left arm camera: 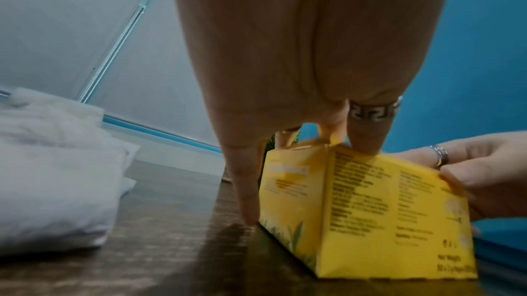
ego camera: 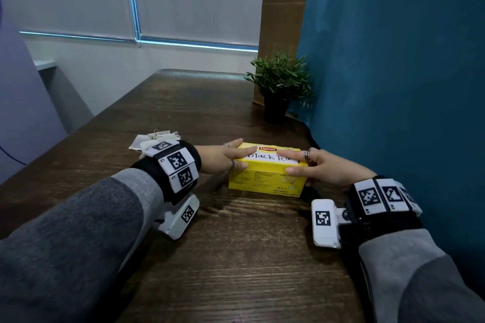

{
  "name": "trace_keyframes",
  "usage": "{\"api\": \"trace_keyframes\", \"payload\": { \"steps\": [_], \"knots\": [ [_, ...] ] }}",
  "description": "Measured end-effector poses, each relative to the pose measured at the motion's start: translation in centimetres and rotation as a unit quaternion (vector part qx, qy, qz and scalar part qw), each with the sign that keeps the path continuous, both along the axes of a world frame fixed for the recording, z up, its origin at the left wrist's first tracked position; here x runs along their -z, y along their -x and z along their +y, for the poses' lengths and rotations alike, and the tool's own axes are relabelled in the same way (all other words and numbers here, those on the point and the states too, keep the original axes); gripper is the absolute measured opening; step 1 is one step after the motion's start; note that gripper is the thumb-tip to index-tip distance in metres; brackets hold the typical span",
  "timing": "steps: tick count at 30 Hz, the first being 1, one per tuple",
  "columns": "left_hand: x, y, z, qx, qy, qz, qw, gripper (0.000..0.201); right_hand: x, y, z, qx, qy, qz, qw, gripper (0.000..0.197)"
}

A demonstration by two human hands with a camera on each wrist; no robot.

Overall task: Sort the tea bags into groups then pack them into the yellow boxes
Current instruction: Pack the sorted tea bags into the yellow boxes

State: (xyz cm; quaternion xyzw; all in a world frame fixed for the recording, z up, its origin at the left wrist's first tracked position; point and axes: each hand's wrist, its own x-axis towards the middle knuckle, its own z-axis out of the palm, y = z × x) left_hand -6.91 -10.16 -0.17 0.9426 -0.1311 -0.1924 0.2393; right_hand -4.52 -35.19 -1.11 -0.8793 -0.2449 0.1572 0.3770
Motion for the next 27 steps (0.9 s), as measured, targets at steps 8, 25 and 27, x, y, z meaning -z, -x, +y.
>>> {"api": "trace_keyframes", "payload": {
  "steps": [8,25,27],
  "knots": [
    [0.2,-0.7,-0.8,-0.057,-0.106,-0.1,0.988,0.061,0.7,-1.1,-0.4,0.086,-0.031,0.016,0.996,0.087],
    [1.5,-5.4,-1.8,-0.138,0.148,0.069,0.977,0.099,1.6,-2.1,1.9,0.078,-0.088,0.094,0.989,0.051],
    [1.5,-5.7,-1.7,-0.134,0.119,0.066,0.982,0.105,1.7,-2.0,2.2,0.074,-0.077,0.097,0.989,0.054]
  ]
}}
